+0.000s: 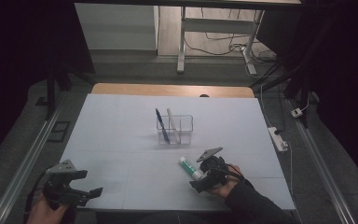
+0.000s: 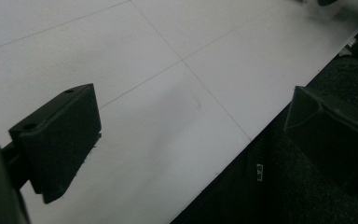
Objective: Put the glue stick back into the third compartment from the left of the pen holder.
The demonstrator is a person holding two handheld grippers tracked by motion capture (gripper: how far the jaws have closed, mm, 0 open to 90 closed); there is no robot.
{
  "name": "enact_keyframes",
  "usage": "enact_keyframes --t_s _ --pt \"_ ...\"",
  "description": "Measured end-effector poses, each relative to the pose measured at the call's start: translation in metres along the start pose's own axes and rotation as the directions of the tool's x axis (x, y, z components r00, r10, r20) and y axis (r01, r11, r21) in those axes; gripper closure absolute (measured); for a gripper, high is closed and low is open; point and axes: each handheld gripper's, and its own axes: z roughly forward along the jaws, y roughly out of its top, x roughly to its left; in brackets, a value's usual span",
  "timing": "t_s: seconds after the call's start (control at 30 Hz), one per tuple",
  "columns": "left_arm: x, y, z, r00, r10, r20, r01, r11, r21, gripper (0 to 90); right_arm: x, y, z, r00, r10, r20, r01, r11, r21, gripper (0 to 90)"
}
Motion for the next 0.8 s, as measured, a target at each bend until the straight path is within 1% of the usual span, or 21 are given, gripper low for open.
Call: enact_keyframes --t_s 0.1,0.13,0.27,0.33,0.4,0.47,0.57,0.6,0.63,0.67,0.73,0.8 --pt "-0.0001 0.0000 0.0001 1.0000 0.001 0.000 -0.001 1.0000 0.000 4.0 -0.0011 -0.0009 0.0027 1.0000 -0.006 0.006 0.005 1.000 0.021 12.0" --pt "-0.0001 0.0001 0.0001 1.0000 0.001 0.000 -0.001 1.0000 0.001 4.0 -0.0021 -0.0012 0.0036 0.9998 -0.013 0.012 0.013 1.000 0.023 14.7" --pt "-0.0001 0.0001 0.0001 1.0000 0.002 0.000 -0.002 1.0000 0.000 4.0 -0.0031 -0.0017 0.0046 0.9998 -0.014 0.013 0.014 0.999 0.037 28.1" --pt "-0.0001 0.0001 0.0001 1.0000 0.002 0.000 -0.002 1.0000 0.001 4.0 -0.0022 -0.0018 0.0049 0.9998 -0.017 0.011 0.016 0.999 0.044 32.9" --pt "-0.0002 0.0001 0.0002 1.0000 0.002 0.000 -0.002 1.0000 0.001 4.0 -0.0015 -0.0014 0.0046 0.9992 -0.033 0.024 0.032 0.998 0.048 37.4" --pt "-0.0002 0.0001 0.0002 1.0000 0.002 0.000 -0.002 1.0000 0.001 4.0 -0.0015 -0.0012 0.0039 0.9993 -0.032 0.021 0.032 0.999 0.041 43.5" --pt "-0.0001 0.0002 0.0003 1.0000 0.003 0.001 -0.003 1.0000 0.003 4.0 -0.0012 -0.0010 0.0036 0.9992 -0.036 0.015 0.036 0.998 0.044 48.2" --pt "-0.0001 0.0002 0.0004 1.0000 0.003 0.001 -0.003 1.0000 0.004 4.0 -0.0005 -0.0010 0.0033 0.9993 -0.035 0.011 0.034 0.998 0.043 51.3" --pt "-0.0002 0.0003 0.0005 1.0000 0.003 -0.001 -0.003 1.0000 0.005 4.0 -0.0002 -0.0009 0.0028 0.9993 -0.035 0.008 0.035 0.998 0.043 57.5" --pt "-0.0002 0.0003 0.0005 1.0000 0.004 -0.001 -0.004 1.0000 0.006 4.0 -0.0001 -0.0009 0.0021 0.9994 -0.035 -0.004 0.035 0.999 0.041 62.2" --pt "-0.0002 0.0003 0.0005 1.0000 0.004 -0.001 -0.004 1.0000 0.006 4.0 -0.0005 -0.0006 0.0022 0.9995 -0.032 -0.001 0.032 0.998 0.045 64.3" --pt "-0.0003 0.0002 0.0004 1.0000 0.004 -0.001 -0.004 1.0000 0.005 4.1 -0.0014 -0.0002 0.0021 0.9998 -0.018 -0.004 0.018 0.999 0.048 64.7"
